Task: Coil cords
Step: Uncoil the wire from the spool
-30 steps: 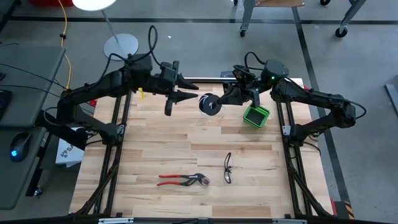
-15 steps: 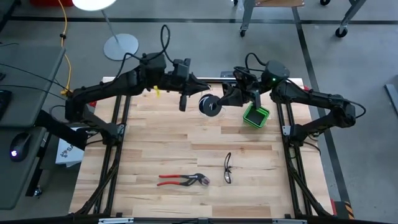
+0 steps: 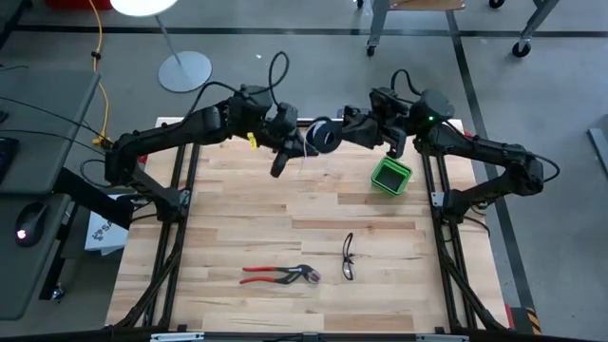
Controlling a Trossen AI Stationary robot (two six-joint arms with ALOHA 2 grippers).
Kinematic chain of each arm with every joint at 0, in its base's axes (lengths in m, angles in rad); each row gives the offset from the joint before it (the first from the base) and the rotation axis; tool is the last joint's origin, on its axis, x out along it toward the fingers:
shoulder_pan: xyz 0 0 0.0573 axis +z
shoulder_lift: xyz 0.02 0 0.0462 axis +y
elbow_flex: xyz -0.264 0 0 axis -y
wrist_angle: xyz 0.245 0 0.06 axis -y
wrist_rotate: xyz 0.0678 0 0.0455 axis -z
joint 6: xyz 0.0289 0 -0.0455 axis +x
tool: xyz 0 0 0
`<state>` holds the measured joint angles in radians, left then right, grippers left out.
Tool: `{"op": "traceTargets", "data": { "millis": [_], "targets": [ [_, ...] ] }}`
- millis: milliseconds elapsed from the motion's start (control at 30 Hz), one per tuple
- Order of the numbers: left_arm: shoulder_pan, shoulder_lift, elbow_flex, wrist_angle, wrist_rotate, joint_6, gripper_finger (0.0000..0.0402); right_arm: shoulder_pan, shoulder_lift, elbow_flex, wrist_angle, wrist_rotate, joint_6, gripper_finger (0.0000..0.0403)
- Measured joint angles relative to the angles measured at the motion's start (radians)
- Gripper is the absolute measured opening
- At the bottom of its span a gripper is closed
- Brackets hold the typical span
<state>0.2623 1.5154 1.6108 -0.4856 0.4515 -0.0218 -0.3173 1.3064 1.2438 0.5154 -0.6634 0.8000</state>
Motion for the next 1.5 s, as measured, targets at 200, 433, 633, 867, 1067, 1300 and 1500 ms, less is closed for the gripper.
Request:
{"op": "traceTargets", "data": {
  "millis": [200, 433, 633, 867, 1067, 1300, 1500],
  "targets": [
    [-0.003, -0.038, 0.0, -0.282, 0.06, 0.008, 0.0001, -0.046, 0.0, 0.0, -0.013, 0.035, -0.056, 0.0],
    [0.011, -0.152, 0.0, -0.585, -0.056, 0.071, 0.0001, -0.105, -0.032, 0.0, -0.223, -0.061, -0.139, 0.0],
    [0.015, -0.239, 0.0, -0.652, -0.39, 0.078, 0.0029, -0.131, -0.068, 0.0, -0.488, -0.098, -0.337, 0.0],
    [0.042, -0.252, 0.0, -0.738, -0.549, 0.086, 0.0093, -0.141, -0.085, 0.0, -0.667, -0.098, -0.482, 0.0],
    [0.053, -0.253, 0.0, -0.746, -0.597, 0.087, 0.0123, -0.141, -0.085, 0.0, -0.756, -0.088, -0.57, 0.0],
    [0.053, -0.222, 0.001, -0.391, -0.472, 0.088, 0.0129, -0.076, -0.085, 0.0, -0.787, 0.12, -0.798, 0.0],
    [0.053, -0.16, 0.001, -0.218, -0.433, 0.116, 0.0129, -0.049, -0.085, 0.0, -0.69, 0.19, -0.801, 0.0]
  ]
}}
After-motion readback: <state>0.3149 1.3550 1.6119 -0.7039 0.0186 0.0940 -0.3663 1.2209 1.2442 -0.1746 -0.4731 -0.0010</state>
